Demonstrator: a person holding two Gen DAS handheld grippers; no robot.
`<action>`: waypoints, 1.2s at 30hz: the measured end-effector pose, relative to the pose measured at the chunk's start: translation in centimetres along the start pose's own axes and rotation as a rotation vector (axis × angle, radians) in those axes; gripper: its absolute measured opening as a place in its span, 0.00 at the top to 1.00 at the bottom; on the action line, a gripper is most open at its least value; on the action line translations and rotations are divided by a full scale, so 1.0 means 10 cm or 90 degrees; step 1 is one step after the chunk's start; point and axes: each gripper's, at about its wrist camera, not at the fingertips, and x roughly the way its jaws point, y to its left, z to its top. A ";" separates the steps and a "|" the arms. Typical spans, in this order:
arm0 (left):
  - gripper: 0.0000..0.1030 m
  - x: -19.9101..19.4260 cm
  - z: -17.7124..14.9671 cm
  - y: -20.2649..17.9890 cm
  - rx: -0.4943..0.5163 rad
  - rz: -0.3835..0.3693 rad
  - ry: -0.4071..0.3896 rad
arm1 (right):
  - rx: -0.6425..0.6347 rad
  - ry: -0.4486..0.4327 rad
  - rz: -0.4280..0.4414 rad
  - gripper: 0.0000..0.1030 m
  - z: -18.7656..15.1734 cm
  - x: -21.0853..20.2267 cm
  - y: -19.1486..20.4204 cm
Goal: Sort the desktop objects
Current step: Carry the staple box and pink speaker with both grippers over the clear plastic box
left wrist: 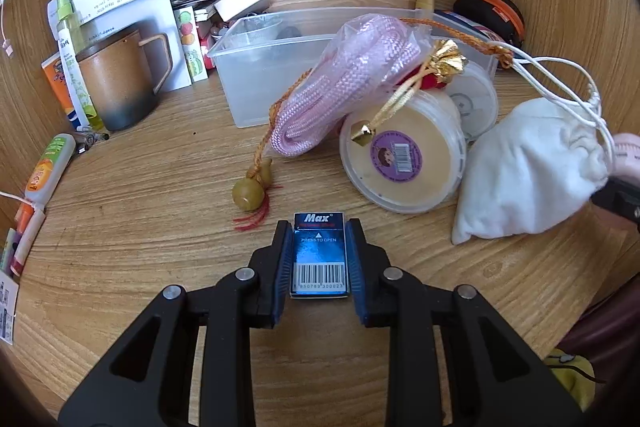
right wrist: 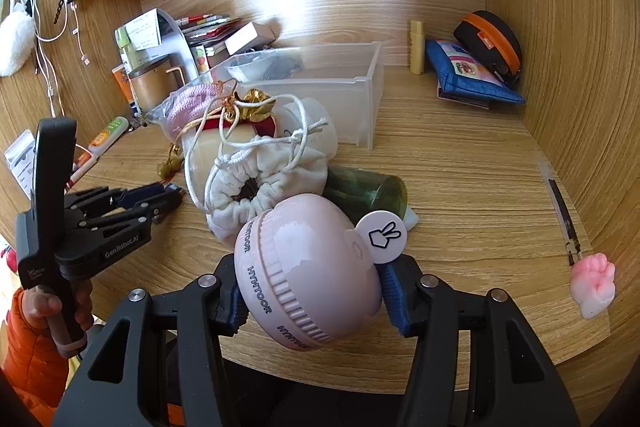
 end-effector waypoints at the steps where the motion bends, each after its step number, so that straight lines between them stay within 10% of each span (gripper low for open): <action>1: 0.74 -0.02 -0.01 0.00 -0.003 -0.001 -0.001 | 0.000 -0.004 -0.002 0.52 0.02 -0.03 -0.01; 36: 0.74 -0.45 0.96 0.24 0.003 -0.048 -0.087 | -0.072 -0.056 0.007 0.52 1.09 0.13 0.08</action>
